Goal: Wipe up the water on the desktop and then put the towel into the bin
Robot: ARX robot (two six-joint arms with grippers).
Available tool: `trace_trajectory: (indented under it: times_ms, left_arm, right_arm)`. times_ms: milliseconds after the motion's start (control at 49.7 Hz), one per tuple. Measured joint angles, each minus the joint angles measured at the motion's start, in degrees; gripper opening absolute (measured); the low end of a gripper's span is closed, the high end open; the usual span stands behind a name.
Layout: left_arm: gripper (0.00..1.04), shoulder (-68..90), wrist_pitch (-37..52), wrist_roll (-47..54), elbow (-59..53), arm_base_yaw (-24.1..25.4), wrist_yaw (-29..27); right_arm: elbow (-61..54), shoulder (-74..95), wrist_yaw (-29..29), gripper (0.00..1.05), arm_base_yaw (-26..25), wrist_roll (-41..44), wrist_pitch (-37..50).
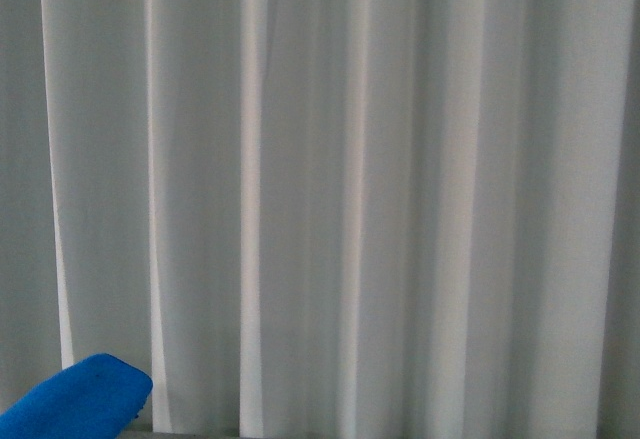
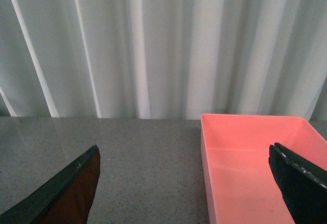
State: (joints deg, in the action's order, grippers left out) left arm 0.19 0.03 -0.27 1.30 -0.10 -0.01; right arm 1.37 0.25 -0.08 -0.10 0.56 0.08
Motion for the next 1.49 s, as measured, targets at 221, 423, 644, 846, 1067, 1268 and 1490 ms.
trace_trajectory:
  times_ms: [221, 423, 644, 846, 1067, 1268, 1490]
  left_arm:
    - [0.98, 0.0, 0.0, 0.0, -0.02, 0.0, 0.0]
    - [0.98, 0.0, 0.0, 0.0, -0.02, 0.0, 0.0]
    - [0.98, 0.0, 0.0, 0.0, 0.0, 0.0, 0.0]
    - [0.98, 0.0, 0.0, 0.0, 0.0, 0.0, 0.0]
    - [0.98, 0.0, 0.0, 0.02, -0.02, 0.0, 0.0]
    - [0.98, 0.0, 0.0, 0.0, 0.0, 0.0, 0.0]
    - [0.98, 0.0, 0.0, 0.0, 0.0, 0.0, 0.0]
  right_arm:
    - [0.0, 0.0, 0.0, 0.98, 0.0, 0.0, 0.0]
    - [0.0, 0.0, 0.0, 0.98, 0.0, 0.0, 0.0]
    - [0.0, 0.0, 0.0, 0.98, 0.0, 0.0, 0.0]
    - [0.0, 0.0, 0.0, 0.98, 0.0, 0.0, 0.0]
    - [0.0, 0.0, 0.02, 0.98, 0.0, 0.0, 0.0]
    - [0.0, 0.0, 0.0, 0.98, 0.0, 0.0, 0.0]
    - [0.0, 0.0, 0.0, 0.98, 0.0, 0.0, 0.0]
